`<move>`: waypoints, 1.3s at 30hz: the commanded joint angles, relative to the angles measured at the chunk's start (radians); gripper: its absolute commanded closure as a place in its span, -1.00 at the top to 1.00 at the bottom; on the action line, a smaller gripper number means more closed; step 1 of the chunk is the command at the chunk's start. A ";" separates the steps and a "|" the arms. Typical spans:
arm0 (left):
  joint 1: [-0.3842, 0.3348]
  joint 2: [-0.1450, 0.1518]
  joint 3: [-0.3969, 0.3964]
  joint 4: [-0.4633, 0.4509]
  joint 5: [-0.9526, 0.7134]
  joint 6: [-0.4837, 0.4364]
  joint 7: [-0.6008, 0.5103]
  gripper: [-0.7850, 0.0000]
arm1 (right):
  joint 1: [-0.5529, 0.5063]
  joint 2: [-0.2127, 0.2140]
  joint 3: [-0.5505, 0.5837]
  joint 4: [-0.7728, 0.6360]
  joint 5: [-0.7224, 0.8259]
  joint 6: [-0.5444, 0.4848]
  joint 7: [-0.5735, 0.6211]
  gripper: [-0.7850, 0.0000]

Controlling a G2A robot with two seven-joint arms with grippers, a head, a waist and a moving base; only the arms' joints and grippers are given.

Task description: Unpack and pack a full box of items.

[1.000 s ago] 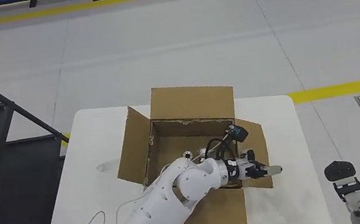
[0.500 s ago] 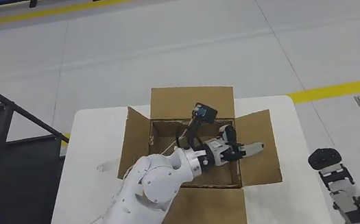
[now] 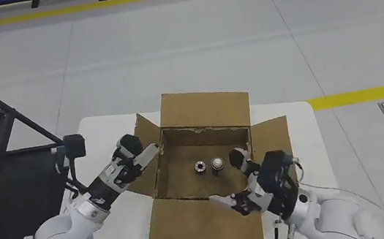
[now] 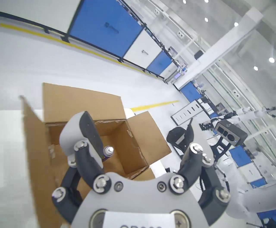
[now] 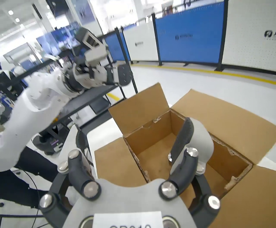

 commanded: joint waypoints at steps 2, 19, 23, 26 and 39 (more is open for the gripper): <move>0.089 0.006 -0.083 0.018 -0.058 -0.025 0.005 1.00 | 0.169 -0.022 -0.151 0.143 -0.102 0.121 0.096 1.00; 0.186 0.011 -0.145 0.042 -0.119 -0.062 0.023 1.00 | 0.485 -0.103 -0.371 0.599 -0.280 0.426 0.433 1.00; 0.186 0.011 -0.145 0.042 -0.119 -0.062 0.023 1.00 | 0.493 -0.107 -0.357 0.644 -0.269 0.438 0.445 -0.58; 0.186 0.011 -0.145 0.042 -0.119 -0.062 0.023 1.00 | 0.492 -0.109 -0.343 0.655 -0.243 0.434 0.439 -1.00; 0.186 0.011 -0.145 0.042 -0.119 -0.062 0.023 1.00 | 0.466 -0.105 -0.293 0.598 -0.228 0.420 0.486 -1.00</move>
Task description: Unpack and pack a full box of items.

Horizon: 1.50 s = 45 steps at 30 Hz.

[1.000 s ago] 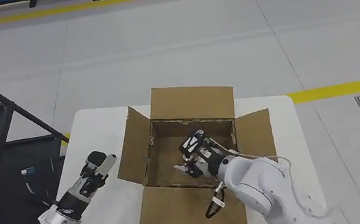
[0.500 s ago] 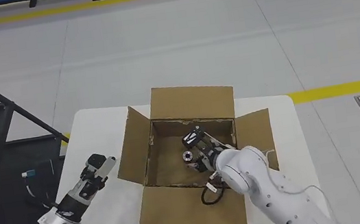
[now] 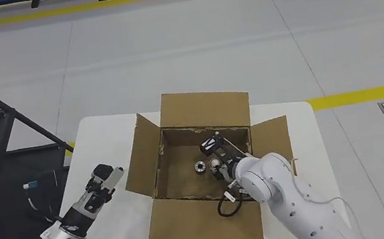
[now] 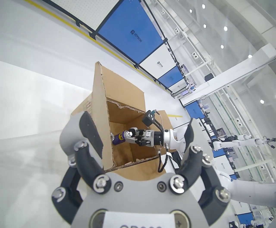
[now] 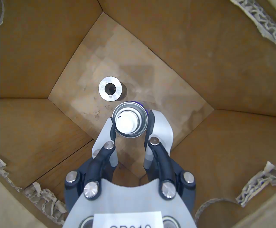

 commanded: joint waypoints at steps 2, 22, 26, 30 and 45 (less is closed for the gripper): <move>0.000 0.000 0.000 0.000 0.000 0.000 0.000 1.00 | -0.014 0.003 0.015 -0.050 -0.010 0.000 0.010 -1.00; 0.000 0.000 0.000 0.000 0.000 0.000 0.000 1.00 | -0.023 -0.004 0.027 0.032 -0.008 -0.009 -0.006 1.00; 0.000 0.000 0.000 0.000 0.000 0.000 0.000 1.00 | -0.014 -0.009 0.020 0.054 -0.004 -0.010 -0.018 1.00; 0.000 0.000 0.000 0.000 0.000 0.000 0.000 1.00 | -0.007 -0.014 0.016 0.076 -0.002 -0.015 -0.039 -0.18; 0.000 0.000 0.000 0.000 0.000 0.000 0.000 1.00 | -0.002 -0.020 0.028 0.091 0.003 -0.028 -0.060 -1.00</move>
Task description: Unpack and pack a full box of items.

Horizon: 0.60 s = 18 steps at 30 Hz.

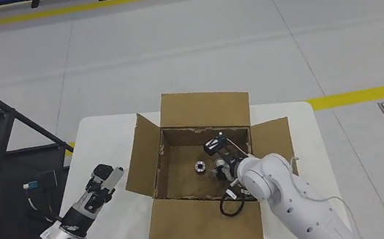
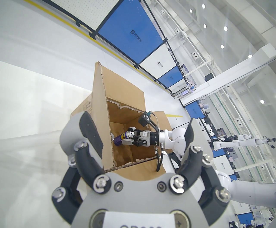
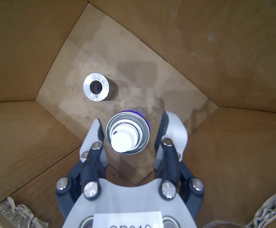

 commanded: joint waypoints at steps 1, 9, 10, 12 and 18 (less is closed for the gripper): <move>0.000 0.000 0.000 0.000 0.000 0.000 0.000 1.00 | -0.009 0.002 0.012 -0.025 0.011 -0.005 -0.005 -1.00; 0.000 0.000 0.000 0.000 0.000 0.000 0.000 1.00 | -0.130 0.033 0.126 -0.362 0.000 -0.033 0.030 -1.00; 0.000 0.000 0.000 0.000 0.000 0.000 0.000 1.00 | -0.156 0.039 0.147 -0.436 -0.019 -0.028 0.041 -1.00; 0.000 0.000 0.000 0.000 0.000 0.000 0.000 1.00 | -0.204 0.051 0.202 -0.583 -0.076 -0.019 0.044 -1.00; 0.000 0.000 0.000 0.000 0.000 0.000 0.000 1.00 | -0.374 0.076 0.383 -0.901 -0.257 0.018 -0.106 -1.00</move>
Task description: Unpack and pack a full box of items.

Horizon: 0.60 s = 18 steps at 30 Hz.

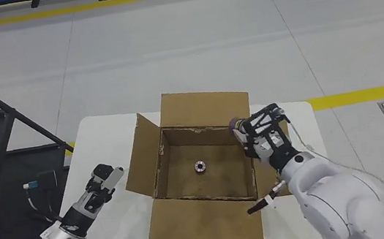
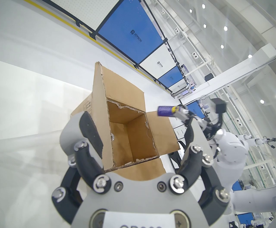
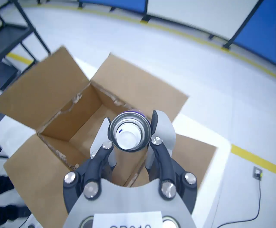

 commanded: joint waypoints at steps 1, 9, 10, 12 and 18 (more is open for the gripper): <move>0.000 0.000 0.000 0.000 0.000 0.000 0.000 1.00 | -0.051 0.005 0.076 -0.050 -0.028 0.019 -0.024 -1.00; 0.000 0.000 0.000 0.000 0.000 0.000 0.000 1.00 | -0.107 0.016 0.279 0.082 -0.050 0.074 0.009 -1.00; 0.000 0.000 0.000 0.000 0.000 0.000 0.000 1.00 | -0.108 0.016 0.300 0.123 -0.029 0.070 0.005 -1.00; 0.000 0.000 0.000 0.000 0.000 0.000 0.000 1.00 | -0.107 0.019 0.336 0.214 0.011 0.057 -0.010 -1.00; 0.000 0.000 0.000 0.000 0.000 0.000 0.000 1.00 | -0.069 0.023 0.355 0.476 0.088 -0.005 -0.057 -1.00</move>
